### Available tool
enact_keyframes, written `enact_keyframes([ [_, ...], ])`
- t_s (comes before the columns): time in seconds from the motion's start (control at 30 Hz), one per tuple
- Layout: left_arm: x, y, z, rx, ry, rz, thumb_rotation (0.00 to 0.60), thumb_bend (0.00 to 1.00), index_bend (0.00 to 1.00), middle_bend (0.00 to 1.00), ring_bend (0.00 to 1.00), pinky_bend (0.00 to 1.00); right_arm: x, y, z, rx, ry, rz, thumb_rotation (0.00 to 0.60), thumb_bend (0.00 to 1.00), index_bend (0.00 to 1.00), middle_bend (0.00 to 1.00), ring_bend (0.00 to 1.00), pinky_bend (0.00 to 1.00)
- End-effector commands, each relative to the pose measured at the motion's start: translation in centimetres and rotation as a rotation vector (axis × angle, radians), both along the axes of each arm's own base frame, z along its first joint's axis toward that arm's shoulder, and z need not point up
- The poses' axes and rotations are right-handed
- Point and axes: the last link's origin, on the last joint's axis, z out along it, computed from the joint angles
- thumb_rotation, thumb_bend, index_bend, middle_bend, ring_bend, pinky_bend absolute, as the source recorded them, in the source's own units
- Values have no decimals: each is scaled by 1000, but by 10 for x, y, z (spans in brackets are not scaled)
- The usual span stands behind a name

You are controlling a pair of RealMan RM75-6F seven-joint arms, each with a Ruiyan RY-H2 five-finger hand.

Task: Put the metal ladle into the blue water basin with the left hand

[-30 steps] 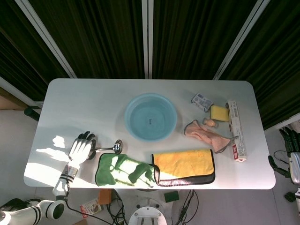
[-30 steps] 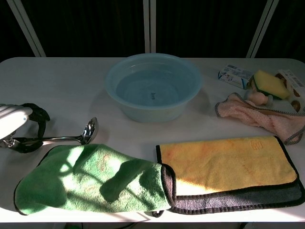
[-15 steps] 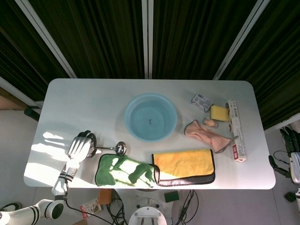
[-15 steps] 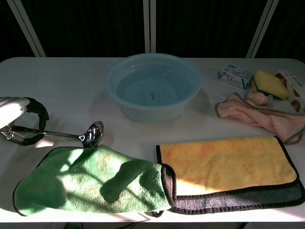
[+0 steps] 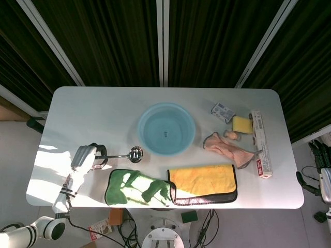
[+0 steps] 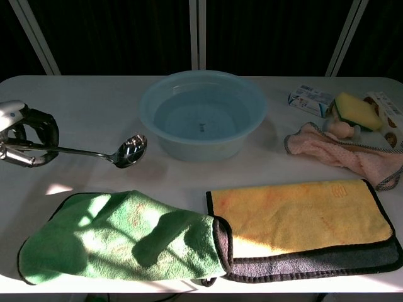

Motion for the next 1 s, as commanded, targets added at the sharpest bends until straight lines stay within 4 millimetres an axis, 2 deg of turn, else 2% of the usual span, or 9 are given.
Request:
enact_keyframes([
  [0.03, 6, 5, 8, 3, -26, -11, 600, 447, 743, 579, 466, 694, 0, 0, 0, -1, 0, 1, 600, 353, 0, 0, 0, 0],
  [0.3, 34, 33, 47, 31, -21, -69, 600, 448, 742, 584, 490, 733, 0, 0, 1, -6, 1, 2, 600, 353, 0, 0, 0, 0],
  [0.5, 82, 66, 81, 76, 31, -173, 600, 448, 748, 602, 507, 733, -1, 0, 3, -13, -1, -1, 600, 352, 0, 0, 0, 0],
  [0.6, 104, 83, 88, 73, 67, -197, 600, 448, 755, 609, 513, 733, -1, 1, 4, -16, -3, -1, 600, 352, 0, 0, 0, 0],
  [0.77, 139, 103, 79, 23, 102, -224, 600, 447, 767, 615, 521, 733, -1, 1, 6, -22, -7, -2, 600, 353, 0, 0, 0, 0],
  [1.0, 178, 119, 38, -82, 148, -259, 600, 447, 778, 620, 541, 733, -3, -1, 7, -22, -9, -6, 600, 353, 0, 0, 0, 0],
])
